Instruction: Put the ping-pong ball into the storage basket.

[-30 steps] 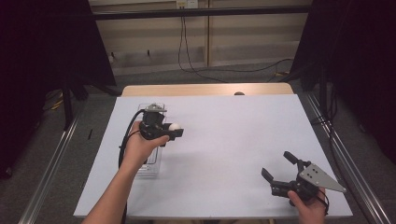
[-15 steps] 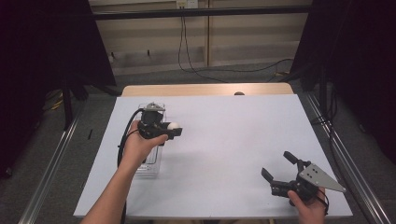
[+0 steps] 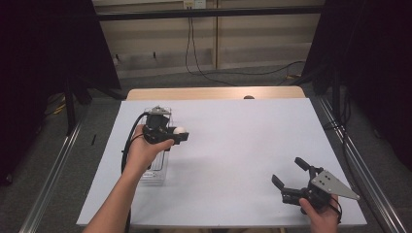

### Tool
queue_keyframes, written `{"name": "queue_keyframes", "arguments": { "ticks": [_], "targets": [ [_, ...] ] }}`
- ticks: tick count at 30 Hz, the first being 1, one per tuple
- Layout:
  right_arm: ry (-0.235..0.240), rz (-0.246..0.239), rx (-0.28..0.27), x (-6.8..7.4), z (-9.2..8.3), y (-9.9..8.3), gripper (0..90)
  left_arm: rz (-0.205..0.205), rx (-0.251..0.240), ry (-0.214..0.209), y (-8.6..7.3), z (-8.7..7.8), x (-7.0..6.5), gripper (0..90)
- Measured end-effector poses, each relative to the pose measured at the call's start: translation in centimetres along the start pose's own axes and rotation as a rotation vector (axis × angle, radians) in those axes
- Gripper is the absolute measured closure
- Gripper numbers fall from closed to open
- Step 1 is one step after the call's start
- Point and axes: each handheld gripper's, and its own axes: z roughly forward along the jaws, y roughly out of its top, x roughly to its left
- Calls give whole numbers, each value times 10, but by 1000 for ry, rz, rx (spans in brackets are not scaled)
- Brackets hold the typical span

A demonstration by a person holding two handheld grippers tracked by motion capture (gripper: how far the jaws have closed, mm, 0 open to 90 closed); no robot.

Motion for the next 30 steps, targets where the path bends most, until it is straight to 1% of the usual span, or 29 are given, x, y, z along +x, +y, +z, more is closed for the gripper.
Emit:
{"name": "queue_keyframes", "arguments": {
  "ticks": [1,2,3,4,5,6,7,8,9,10,11,12,14,16,18,22,23,25,26,27,28,29,30],
  "targets": [
    [-1,0,0,0,0,0,13,2,0,9,0,0,-1,511],
    [1,-3,0,0,0,0,14,6,10,9,1,-2,-1,511],
    [0,-4,0,-1,0,0,14,-8,-10,9,1,-1,-2,511],
    [-3,-2,0,-1,0,0,14,6,3,10,2,-3,-1,511],
    [1,-5,0,-1,-1,0,14,-8,-10,12,3,-4,-2,511],
    [6,-4,0,-1,-1,0,14,-10,-20,9,3,-4,-2,511],
    [7,-4,0,-1,-1,0,14,-6,-11,15,4,-6,-2,511],
    [7,-4,1,0,-1,0,14,6,-5,16,4,-7,-1,511],
    [4,-1,1,0,0,0,14,3,-13,13,4,-8,0,511],
    [4,-7,4,0,0,0,14,-7,-22,22,4,-8,0,511],
    [2,-2,-1,0,0,0,14,-9,-21,23,3,-8,0,511],
    [3,-4,0,0,0,0,14,9,5,22,4,-10,2,511],
    [5,1,-1,0,0,1,14,5,2,23,3,-10,3,511],
    [0,0,-4,0,0,1,14,-6,-13,26,2,-9,3,511],
    [1,-3,-2,0,0,0,14,5,-2,26,2,-10,5,511],
    [5,-6,3,0,0,0,14,3,-2,26,2,-9,5,511],
    [3,-6,0,0,0,0,14,4,8,25,2,-10,5,511],
    [8,-6,1,0,0,0,14,2,4,29,2,-10,5,511],
    [4,0,0,0,0,0,14,5,10,25,2,-11,6,511],
    [3,-3,0,0,0,0,14,-11,-5,31,2,-10,6,511],
    [2,-5,-2,0,0,0,14,-14,-11,28,2,-10,6,511],
    [2,-4,-2,0,0,0,14,-13,-11,32,2,-11,6,511],
    [1,-4,-2,0,0,0,14,-4,1,34,2,-12,7,511]
  ]
}}
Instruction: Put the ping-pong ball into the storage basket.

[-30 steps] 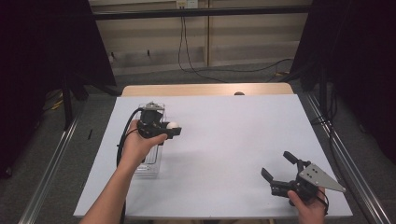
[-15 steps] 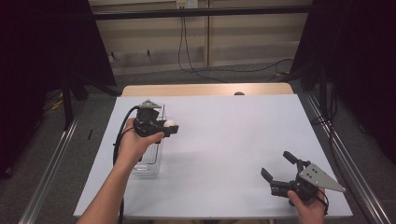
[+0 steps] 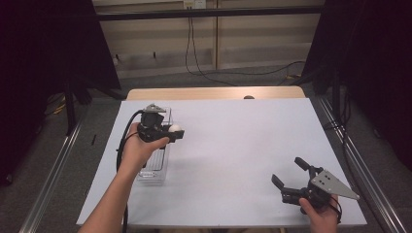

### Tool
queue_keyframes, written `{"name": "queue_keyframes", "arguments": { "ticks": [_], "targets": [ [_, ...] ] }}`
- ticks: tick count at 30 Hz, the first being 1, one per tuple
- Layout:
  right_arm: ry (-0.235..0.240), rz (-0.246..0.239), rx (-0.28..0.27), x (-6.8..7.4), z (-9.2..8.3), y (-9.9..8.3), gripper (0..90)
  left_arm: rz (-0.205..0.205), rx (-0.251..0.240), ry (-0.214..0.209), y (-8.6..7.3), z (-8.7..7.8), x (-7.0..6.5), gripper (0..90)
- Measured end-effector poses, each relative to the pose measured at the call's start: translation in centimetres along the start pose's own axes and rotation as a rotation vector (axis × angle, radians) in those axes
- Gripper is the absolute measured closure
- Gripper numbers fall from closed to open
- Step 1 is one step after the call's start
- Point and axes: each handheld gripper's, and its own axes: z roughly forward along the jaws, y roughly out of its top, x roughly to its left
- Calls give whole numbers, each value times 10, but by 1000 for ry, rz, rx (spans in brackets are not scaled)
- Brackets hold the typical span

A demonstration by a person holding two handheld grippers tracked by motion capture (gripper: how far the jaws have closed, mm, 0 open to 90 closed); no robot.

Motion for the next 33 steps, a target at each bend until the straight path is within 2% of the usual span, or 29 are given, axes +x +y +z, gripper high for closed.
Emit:
{"name": "queue_keyframes", "arguments": {
  "ticks": [6,11,13,14,16,17,18,19,23,24,29,31,32,33],
  "targets": [
    [2,-2,2,0,0,0,14,12,9,5,1,-3,1,511],
    [1,-1,-2,0,0,0,14,-3,-2,7,0,-3,2,511],
    [7,-3,4,0,0,0,14,4,-3,10,1,-5,4,511],
    [3,3,2,0,0,0,14,-12,-13,13,1,-5,3,511],
    [5,4,3,0,1,0,14,13,6,15,1,-8,5,511],
    [2,3,2,0,1,-1,14,-6,-10,16,1,-8,5,511],
    [11,2,8,0,1,-1,14,5,-5,15,0,-9,6,511],
    [10,2,6,0,1,-1,14,-6,-9,18,0,-10,7,511],
    [2,5,2,1,1,0,14,-7,-20,29,1,-13,10,511],
    [0,9,2,1,1,0,14,8,-6,35,2,-16,12,511],
    [2,13,5,0,1,-1,14,-14,-27,37,1,-16,13,511],
    [1,14,5,0,1,-1,14,-13,-27,36,2,-17,13,511],
    [1,11,1,0,1,-1,14,5,-7,31,2,-18,15,511],
    [1,12,1,0,1,-1,14,3,-15,39,2,-17,15,511]
  ]
}}
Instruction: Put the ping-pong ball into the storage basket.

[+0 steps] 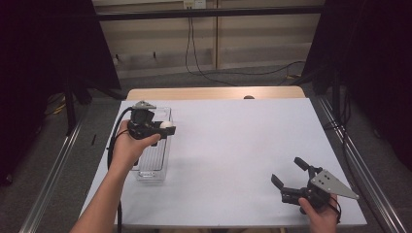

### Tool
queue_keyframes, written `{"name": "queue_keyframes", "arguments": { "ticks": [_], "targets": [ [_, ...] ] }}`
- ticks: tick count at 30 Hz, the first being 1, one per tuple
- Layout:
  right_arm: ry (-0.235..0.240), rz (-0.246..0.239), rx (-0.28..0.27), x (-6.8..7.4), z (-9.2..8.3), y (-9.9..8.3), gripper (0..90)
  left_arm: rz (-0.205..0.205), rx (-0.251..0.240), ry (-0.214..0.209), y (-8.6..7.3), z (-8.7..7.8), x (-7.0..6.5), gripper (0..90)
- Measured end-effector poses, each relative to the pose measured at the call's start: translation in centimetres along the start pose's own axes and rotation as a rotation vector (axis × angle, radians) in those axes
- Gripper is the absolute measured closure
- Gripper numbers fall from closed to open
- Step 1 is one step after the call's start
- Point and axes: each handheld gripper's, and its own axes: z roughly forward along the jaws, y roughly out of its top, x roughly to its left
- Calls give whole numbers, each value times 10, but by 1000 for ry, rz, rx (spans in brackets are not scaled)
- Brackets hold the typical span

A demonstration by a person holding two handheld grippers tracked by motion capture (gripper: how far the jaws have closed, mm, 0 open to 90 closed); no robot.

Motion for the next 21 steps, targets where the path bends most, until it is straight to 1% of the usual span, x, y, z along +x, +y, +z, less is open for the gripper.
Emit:
{"name": "queue_keyframes", "arguments": {
  "ticks": [2,6,9,11,12,15,17,18,20,21],
  "targets": [
    [3,-2,2,-1,0,0,14,-6,0,-1,0,1,0,511],
    [1,3,0,0,0,0,14,-2,0,5,1,2,-1,511],
    [4,3,2,-1,-1,0,14,-9,-3,0,1,2,0,511],
    [2,2,0,-1,-1,0,14,-11,6,5,2,2,1,511],
    [-1,4,-1,-1,-1,0,14,-5,12,6,2,2,2,511],
    [-3,0,-2,-1,-1,0,14,-11,2,8,1,4,1,511],
    [-1,1,-1,-1,-1,0,14,-1,13,8,2,3,2,511],
    [3,-3,-1,-1,-1,0,14,-4,17,3,2,3,2,511],
    [8,-3,-2,-1,-1,0,14,-21,-5,7,2,4,2,511],
    [9,-3,-2,-1,-1,0,14,-18,-10,7,1,4,2,511]
  ]
}}
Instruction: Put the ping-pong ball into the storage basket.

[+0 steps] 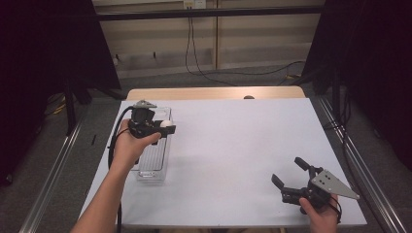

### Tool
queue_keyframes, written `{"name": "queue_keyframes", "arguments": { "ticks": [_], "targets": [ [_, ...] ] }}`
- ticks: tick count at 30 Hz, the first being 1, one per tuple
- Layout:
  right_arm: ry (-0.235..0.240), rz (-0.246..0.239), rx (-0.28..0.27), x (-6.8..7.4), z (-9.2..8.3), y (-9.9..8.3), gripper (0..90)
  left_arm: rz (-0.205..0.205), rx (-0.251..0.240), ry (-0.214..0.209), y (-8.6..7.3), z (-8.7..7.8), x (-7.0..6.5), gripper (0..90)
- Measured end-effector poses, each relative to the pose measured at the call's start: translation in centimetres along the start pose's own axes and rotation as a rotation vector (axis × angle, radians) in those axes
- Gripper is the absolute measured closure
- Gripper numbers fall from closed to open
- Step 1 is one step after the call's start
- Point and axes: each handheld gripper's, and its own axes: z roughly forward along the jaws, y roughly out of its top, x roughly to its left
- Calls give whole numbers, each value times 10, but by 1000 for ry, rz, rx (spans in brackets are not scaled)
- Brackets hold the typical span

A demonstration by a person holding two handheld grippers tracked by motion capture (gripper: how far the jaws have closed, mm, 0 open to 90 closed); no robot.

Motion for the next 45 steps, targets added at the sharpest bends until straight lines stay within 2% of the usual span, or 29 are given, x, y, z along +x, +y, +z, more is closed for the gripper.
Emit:
{"name": "queue_keyframes", "arguments": {
  "ticks": [9,14,15,18,19,21,25,31,32,34,36,37,39,40,41,45],
  "targets": [
    [-10,0,-1,0,0,0,14,17,23,10,0,-1,3,511],
    [-9,-1,0,0,0,0,14,-9,9,10,-1,-1,4,511],
    [-11,2,-2,0,0,1,14,2,19,14,-1,-2,5,511],
    [-12,3,-2,0,0,0,14,1,11,16,-1,-2,6,511],
    [-11,2,-2,0,0,0,14,-12,2,19,-2,-2,6,511],
    [-14,7,-6,0,0,1,14,0,23,17,-2,-3,8,511],
    [-11,-2,1,-1,-1,1,14,-11,4,13,-3,-2,9,511],
    [-11,0,-2,0,0,1,14,-19,12,31,-4,-3,11,511],
    [-15,9,-7,0,0,1,14,-4,24,29,-5,-4,13,511],
    [-14,5,-7,0,0,1,14,-21,11,35,-5,-3,12,511],
    [-10,6,-2,0,-1,1,14,-8,14,33,-6,-4,14,511],
    [-11,7,-2,0,-1,1,14,-34,-2,37,-6,-3,12,511],
    [-10,7,-3,0,-1,1,14,-38,2,40,-7,-3,13,511],
    [-12,5,-5,0,-1,1,14,-16,15,36,-7,-4,15,511],
    [-7,0,-3,-1,-1,1,14,-11,21,36,-7,-4,15,511],
    [-13,4,-6,0,0,1,14,-22,9,42,-9,-3,15,511]
  ]
}}
